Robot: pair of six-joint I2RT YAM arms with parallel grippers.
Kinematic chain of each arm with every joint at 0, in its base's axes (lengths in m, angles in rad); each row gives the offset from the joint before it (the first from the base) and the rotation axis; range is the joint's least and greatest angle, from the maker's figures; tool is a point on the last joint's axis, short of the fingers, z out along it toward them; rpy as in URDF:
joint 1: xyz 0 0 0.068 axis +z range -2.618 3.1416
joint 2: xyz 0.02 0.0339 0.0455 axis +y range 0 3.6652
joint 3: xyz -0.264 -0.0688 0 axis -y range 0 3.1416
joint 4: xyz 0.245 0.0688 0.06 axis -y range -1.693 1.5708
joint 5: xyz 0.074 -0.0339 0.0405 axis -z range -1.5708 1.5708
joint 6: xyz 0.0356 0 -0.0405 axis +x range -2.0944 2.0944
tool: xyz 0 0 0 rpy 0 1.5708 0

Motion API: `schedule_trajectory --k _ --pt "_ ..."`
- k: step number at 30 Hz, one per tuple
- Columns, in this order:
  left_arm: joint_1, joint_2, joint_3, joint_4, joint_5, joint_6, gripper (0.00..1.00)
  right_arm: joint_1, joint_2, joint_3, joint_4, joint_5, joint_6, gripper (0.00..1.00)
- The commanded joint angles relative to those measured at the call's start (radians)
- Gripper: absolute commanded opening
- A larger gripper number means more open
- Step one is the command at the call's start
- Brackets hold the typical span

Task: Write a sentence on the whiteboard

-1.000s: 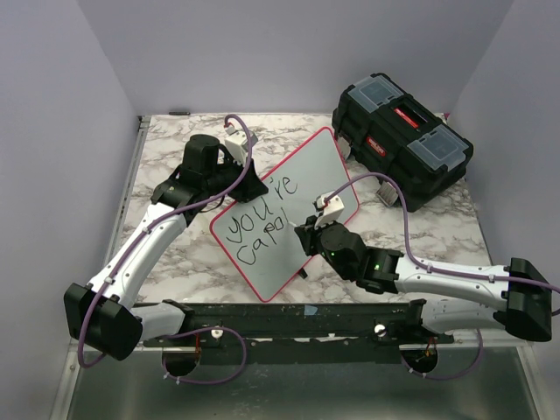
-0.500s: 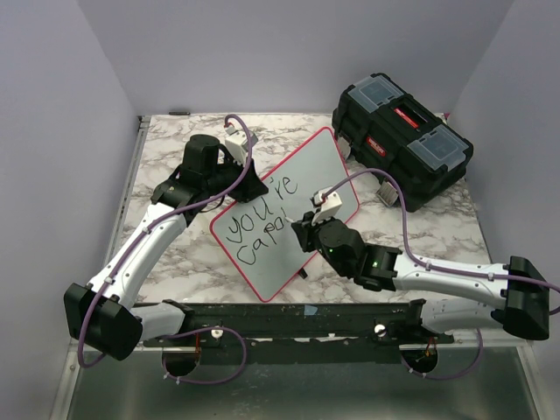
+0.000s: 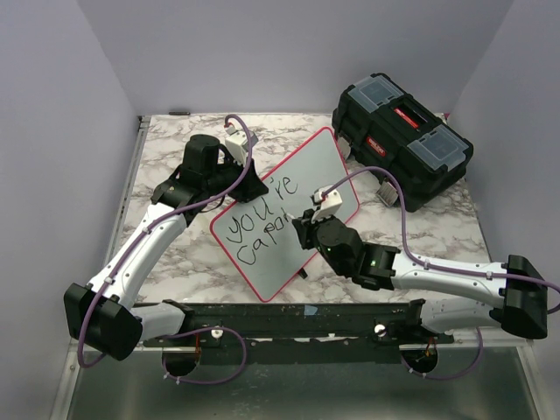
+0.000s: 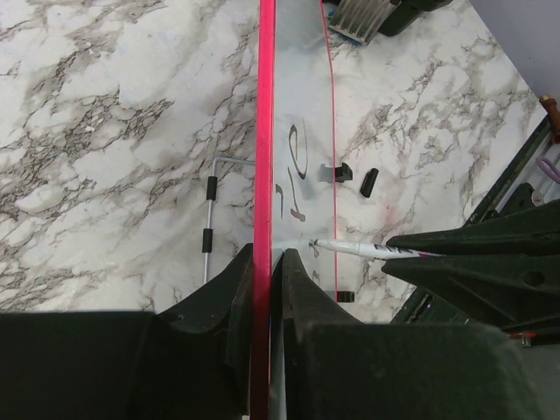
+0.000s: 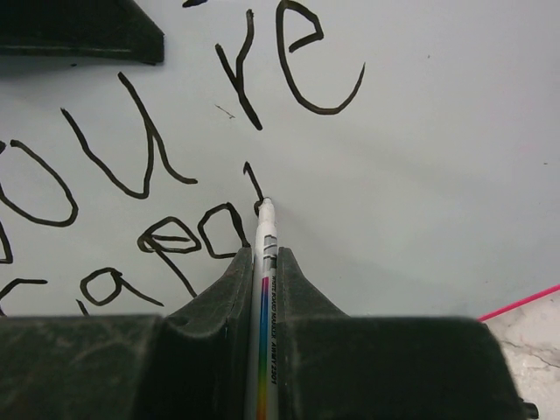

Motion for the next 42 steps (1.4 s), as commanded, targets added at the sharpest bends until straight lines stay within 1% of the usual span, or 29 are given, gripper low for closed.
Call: schedule_trajectory --k 1,6,14,29,42 --pt "-0.023 0.007 -0.027 -0.086 -0.049 0.099 0.00 -0.002 0.007 0.031 0.001 0.065 -0.005 0.01" --pt "-0.023 0.007 -0.027 -0.088 -0.050 0.102 0.00 -0.001 0.012 0.035 -0.025 0.083 0.000 0.01" --pt "-0.023 0.007 -0.026 -0.088 -0.051 0.101 0.00 -0.002 -0.005 0.006 -0.056 0.066 0.024 0.01" --pt "-0.023 0.005 -0.028 -0.088 -0.055 0.102 0.00 -0.002 -0.017 -0.033 -0.078 -0.008 0.059 0.01" --pt "-0.023 0.005 -0.028 -0.087 -0.055 0.101 0.00 -0.002 -0.023 -0.050 -0.058 -0.072 0.077 0.01"
